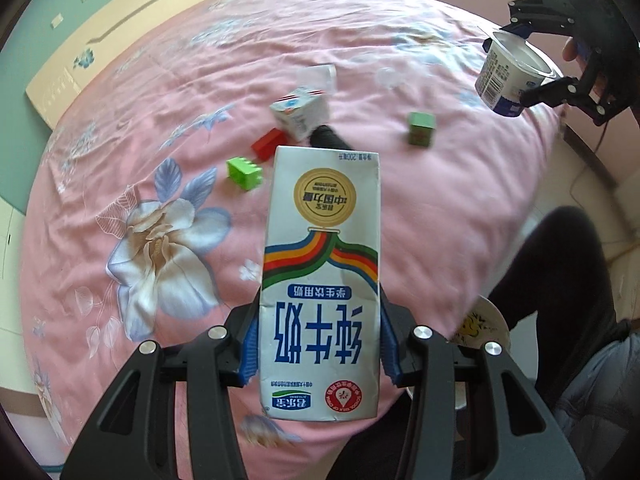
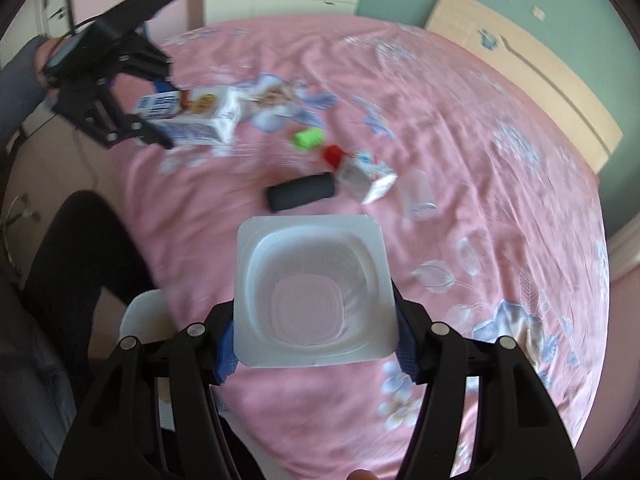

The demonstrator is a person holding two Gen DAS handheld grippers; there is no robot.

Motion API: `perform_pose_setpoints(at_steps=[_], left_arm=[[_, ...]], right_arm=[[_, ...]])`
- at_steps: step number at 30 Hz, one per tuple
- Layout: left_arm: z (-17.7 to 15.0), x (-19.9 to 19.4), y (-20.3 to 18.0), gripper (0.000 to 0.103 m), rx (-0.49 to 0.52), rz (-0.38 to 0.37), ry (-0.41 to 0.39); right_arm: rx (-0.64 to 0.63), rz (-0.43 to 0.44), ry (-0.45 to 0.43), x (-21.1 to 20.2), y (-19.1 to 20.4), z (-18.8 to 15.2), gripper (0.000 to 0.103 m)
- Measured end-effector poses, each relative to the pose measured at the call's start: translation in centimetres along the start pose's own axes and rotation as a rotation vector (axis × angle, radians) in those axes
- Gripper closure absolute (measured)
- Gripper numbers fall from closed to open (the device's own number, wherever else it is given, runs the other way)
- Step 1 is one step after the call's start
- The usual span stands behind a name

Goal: Collect trash
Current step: 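Carry the milk carton and yogurt cup with both tools over the trash bin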

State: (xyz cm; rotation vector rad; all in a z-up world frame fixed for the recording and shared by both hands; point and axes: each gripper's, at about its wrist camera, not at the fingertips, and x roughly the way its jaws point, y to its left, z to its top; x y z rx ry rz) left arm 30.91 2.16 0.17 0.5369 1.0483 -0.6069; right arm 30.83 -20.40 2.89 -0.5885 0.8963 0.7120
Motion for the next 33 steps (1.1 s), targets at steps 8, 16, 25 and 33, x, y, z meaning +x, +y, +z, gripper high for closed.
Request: perform_pose_setpoints(at_steps=[8, 16, 25, 33], left_arm=[[-2.8, -2.3, -5.8, 0.053, 0.079, -0.037, -0.033], [-5.9, -3.1, -11.0, 0.053, 0.158, -0.085, -0.039], [-9.6, -2.2, -15.9, 0.053, 0.226, -0.128, 0.003], [-12.0, 0.2, -18.6, 0.053, 0.229, -0.173, 0.048]], right_arm=[[-0.116, 0.058, -0.035, -4.1, 7.9, -2.7, 0.041], [-0.205, 0.128, -0.038, -5.6, 14.7, -5.0, 0.041], [-0.271, 0.201, 0.0, -5.0, 19.8, -6.9, 0.041], [-0.3, 0.271, 0.029, -3.1, 22.9, -8.4, 0.041]])
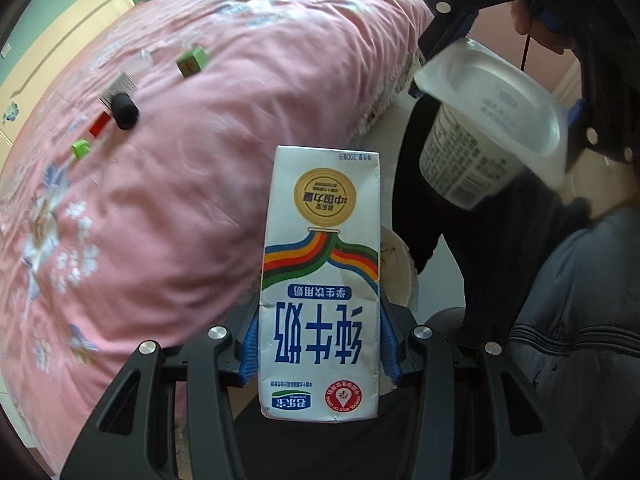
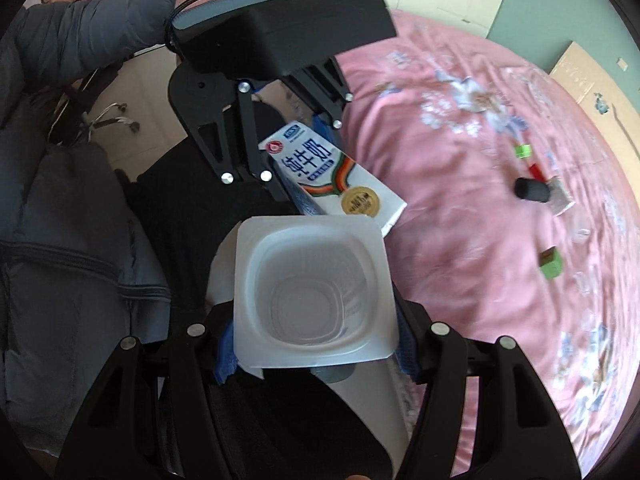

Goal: Collect trash
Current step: 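Carry the milk carton and yogurt cup with both tools over the trash bin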

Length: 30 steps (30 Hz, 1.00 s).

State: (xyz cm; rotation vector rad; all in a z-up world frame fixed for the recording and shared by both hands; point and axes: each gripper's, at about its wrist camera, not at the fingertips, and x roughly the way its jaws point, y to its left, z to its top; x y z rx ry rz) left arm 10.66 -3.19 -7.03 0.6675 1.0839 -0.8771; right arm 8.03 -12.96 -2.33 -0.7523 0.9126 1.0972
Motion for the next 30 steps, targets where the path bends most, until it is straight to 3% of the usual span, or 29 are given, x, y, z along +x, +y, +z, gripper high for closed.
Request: perform_pose_setpoints(at_steps=[18, 30], left_arm=[[-2.5, 10.2, 0.0, 0.053, -0.089, -0.15, 0.139], [-2.4, 14.7, 1.6, 0.053, -0.17, -0.186, 0.19]], right_arm=[[0.087, 0.156, 0.082, 9.5, -0.8, -2.5, 0.041], [0.138, 0.198, 0.145, 15.0, -3.5, -3.3, 0.041]])
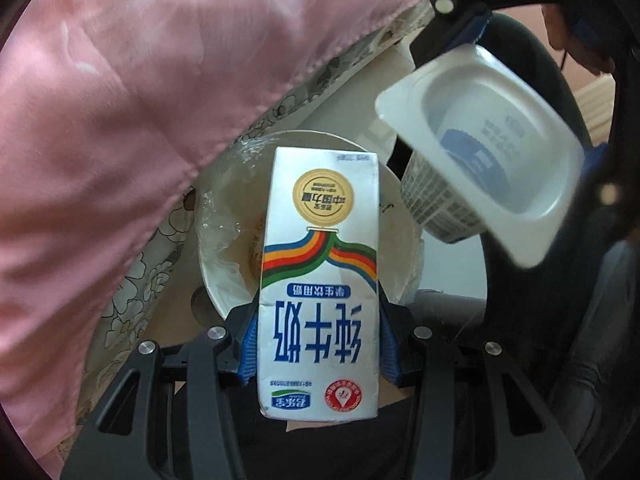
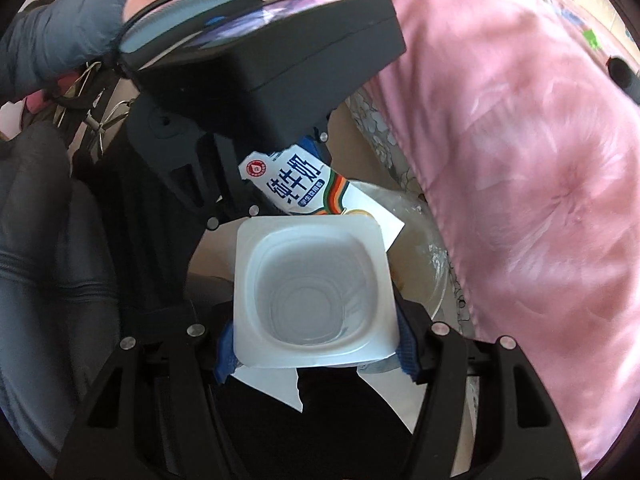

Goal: Collect trash
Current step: 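Carry the milk carton and yogurt cup with both tools over the trash bin, then open both tools to drop the carton and cup into the bin, then move both tools back over the bed toward the green brick and clear cup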

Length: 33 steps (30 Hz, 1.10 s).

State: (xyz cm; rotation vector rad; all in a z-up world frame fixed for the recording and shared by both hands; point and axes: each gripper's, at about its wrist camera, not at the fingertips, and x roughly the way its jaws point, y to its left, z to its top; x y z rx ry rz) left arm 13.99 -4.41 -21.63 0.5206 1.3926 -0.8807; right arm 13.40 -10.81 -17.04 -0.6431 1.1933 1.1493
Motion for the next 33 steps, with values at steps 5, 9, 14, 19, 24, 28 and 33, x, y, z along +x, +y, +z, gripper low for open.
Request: perform_pose_setpoints(at_steps=[5, 9, 14, 19, 24, 28, 33], left_arm=[[0.1, 0.9, 1.2, 0.014, -0.048, -0.015, -0.012], [-0.1, 0.4, 2.1, 0.012, -0.108, -0.015, -0.032], [-0.7, -1.7, 1.9, 0.011, -0.122, 0.002, -0.088], [-0.4, -4.1, 0.8, 0.011, -0.107, 0.018, -0.126], [0.4, -6.0, 1.0, 0.011, -0.093, 0.055, -0.162], [1.2, -8.4, 1.3, 0.011, -0.084, 0.08, -0.201], [2.5, -11.7, 1.8, 0.011, -0.073, 0.136, -0.255]], right_arm=[[0.045, -0.027, 0.019, 1.5, -1.7, 0.2, 0.02], [0.117, -0.077, -0.046, 1.0, -2.6, 0.2, 0.018], [0.216, -0.131, -0.23, -2.5, -3.3, -0.1, 0.016], [0.19, -0.218, -0.283, -5.0, -2.4, -1.1, 0.007], [0.119, -0.208, -0.253, -5.3, -0.8, -1.9, 0.007], [0.114, -0.226, -0.246, -6.4, -0.4, -1.4, 0.007], [0.17, -0.297, -0.263, -9.2, -0.5, -0.4, 0.007]])
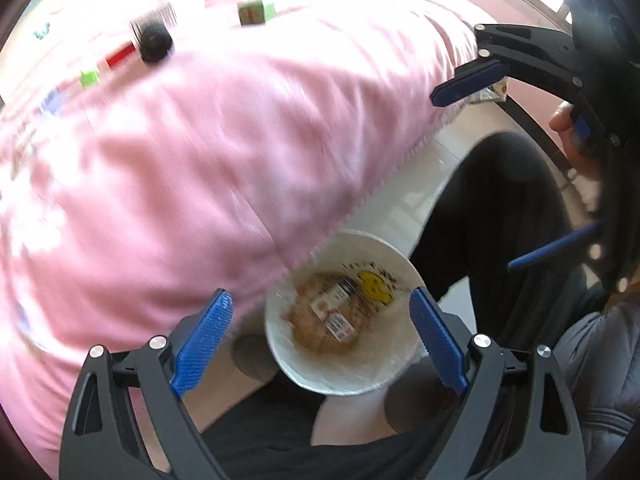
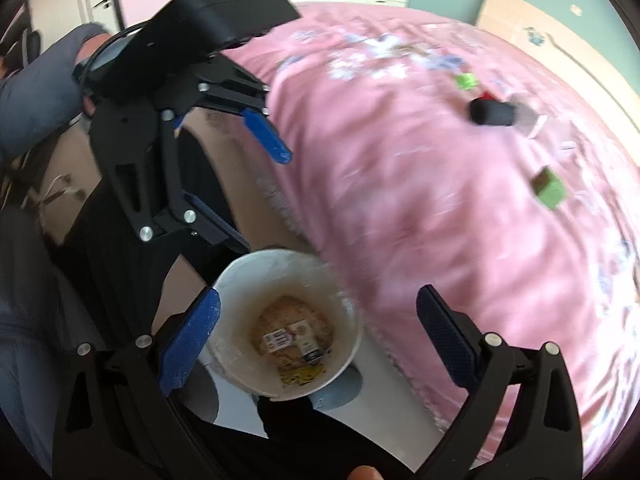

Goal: Collect trash
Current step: 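Move both tools back over the bed toward the green brick and clear cup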

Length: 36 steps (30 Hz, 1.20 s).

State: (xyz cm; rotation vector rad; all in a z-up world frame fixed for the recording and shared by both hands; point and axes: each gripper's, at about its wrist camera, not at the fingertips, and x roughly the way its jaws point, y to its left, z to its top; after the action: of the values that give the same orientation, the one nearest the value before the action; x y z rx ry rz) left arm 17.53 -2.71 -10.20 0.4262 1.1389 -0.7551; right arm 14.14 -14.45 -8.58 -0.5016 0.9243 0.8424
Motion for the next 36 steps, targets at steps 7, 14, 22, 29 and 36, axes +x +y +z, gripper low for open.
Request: perform_pose_setpoints(at_steps=[7, 14, 22, 29, 36], left_arm=[[3.2, -4.2, 1.5, 0.011, -0.02, 0.068, -0.086], [5.0, -7.2, 2.4, 0.01, -0.057, 0.098, -0.155], [5.5, -8.7, 3.0, 0.009, -0.094, 0.145, -0.209], [5.9, -10.9, 4.6, 0.009, -0.131, 0.183, -0.235], [6.1, -11.4, 5.2, 0.008, -0.141, 0.195, -0.226]], right_arm=[[0.01, -0.11, -0.03, -3.7, -2.3, 2.5, 0.007], [0.052, -0.135, -0.046, -6.9, -5.0, 3.4, 0.007], [0.136, -0.172, -0.053, -10.0, -8.6, 2.9, 0.007], [0.13, -0.234, -0.065, -12.2, -11.2, 2.2, 0.007], [0.14, -0.242, -0.063, -13.0, -12.6, 1.8, 0.007]])
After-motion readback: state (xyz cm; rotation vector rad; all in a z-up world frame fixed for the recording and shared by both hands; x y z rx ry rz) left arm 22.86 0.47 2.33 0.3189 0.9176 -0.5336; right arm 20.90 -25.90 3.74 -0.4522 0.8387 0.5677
